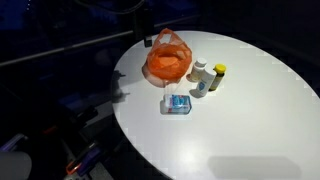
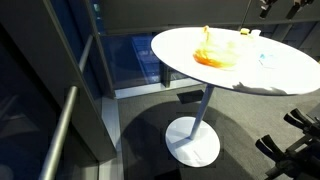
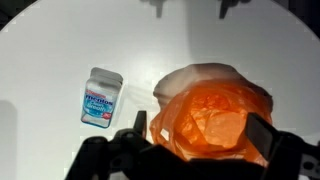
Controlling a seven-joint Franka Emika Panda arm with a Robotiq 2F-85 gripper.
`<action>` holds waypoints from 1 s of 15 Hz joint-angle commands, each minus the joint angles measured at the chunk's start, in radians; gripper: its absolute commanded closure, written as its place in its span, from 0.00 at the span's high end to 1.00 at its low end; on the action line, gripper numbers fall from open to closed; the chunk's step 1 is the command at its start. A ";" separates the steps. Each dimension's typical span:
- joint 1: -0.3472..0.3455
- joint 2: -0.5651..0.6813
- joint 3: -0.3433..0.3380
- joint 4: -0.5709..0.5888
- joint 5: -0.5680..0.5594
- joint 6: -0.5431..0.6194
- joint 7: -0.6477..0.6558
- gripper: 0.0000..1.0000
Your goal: Put the blue container in the plastic bag
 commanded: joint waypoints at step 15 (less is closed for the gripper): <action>-0.097 0.260 -0.188 -0.017 0.092 0.261 -0.079 1.00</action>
